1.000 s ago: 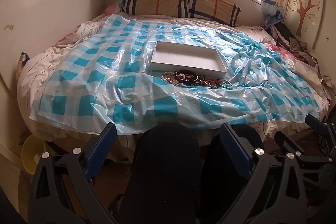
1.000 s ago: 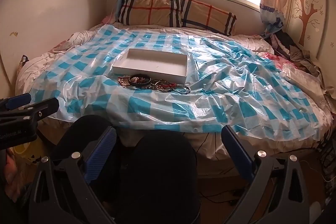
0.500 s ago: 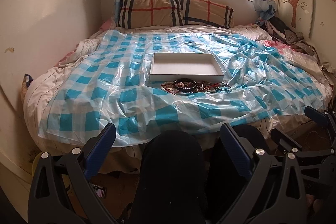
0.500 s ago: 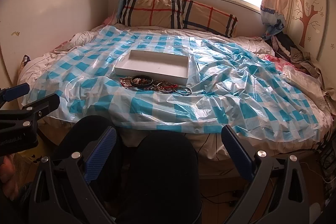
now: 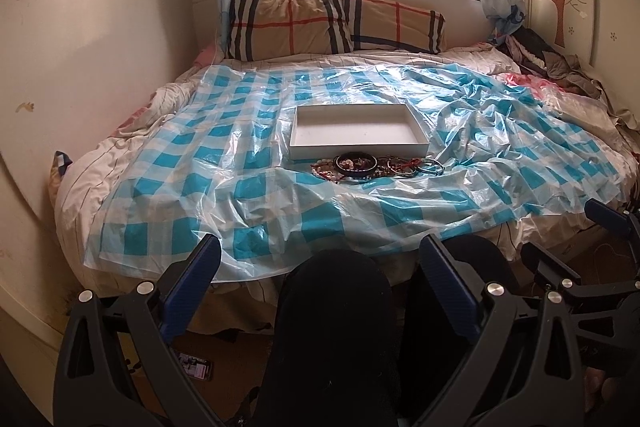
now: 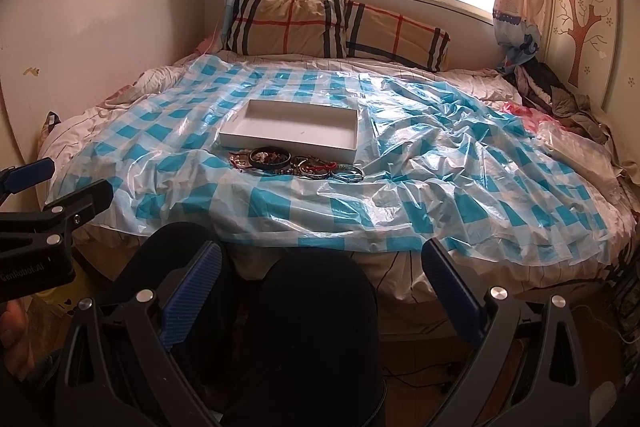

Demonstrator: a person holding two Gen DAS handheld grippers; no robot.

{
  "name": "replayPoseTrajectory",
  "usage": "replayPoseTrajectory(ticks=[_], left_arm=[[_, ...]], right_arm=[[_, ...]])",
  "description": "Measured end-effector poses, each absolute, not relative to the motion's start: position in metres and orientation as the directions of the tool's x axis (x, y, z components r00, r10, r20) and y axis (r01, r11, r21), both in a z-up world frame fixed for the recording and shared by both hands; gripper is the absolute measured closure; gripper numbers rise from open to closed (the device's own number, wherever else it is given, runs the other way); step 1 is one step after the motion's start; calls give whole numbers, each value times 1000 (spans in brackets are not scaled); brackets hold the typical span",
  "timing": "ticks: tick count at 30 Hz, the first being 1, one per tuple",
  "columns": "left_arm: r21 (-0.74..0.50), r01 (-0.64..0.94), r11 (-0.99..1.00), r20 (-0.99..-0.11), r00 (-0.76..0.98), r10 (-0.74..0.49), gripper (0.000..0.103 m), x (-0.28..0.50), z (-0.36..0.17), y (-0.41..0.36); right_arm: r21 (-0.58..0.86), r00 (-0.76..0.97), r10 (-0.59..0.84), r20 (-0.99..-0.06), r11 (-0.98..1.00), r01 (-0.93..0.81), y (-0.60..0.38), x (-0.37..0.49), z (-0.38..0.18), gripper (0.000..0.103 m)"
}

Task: Organize jewelry

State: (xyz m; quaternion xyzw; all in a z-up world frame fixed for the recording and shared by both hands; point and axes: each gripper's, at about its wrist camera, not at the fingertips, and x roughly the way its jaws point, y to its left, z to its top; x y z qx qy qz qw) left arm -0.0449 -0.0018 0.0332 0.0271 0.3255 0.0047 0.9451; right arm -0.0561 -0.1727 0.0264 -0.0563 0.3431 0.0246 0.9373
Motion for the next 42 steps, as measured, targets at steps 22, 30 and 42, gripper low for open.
replayPoseTrajectory(ticks=[22, 30, 42], left_arm=[[54, 10, 998, -626, 779, 27, 8, -53, 29, -2], [53, 9, 999, -629, 777, 27, 8, -54, 27, -1], [48, 14, 999, -639, 769, 20, 8, -48, 23, -3]], right_arm=[[-77, 765, 16, -644, 993, -86, -176, -60, 26, 7], [-74, 765, 18, -643, 994, -85, -178, -60, 25, 7], [-70, 762, 17, -647, 994, -81, -181, -58, 23, 7]])
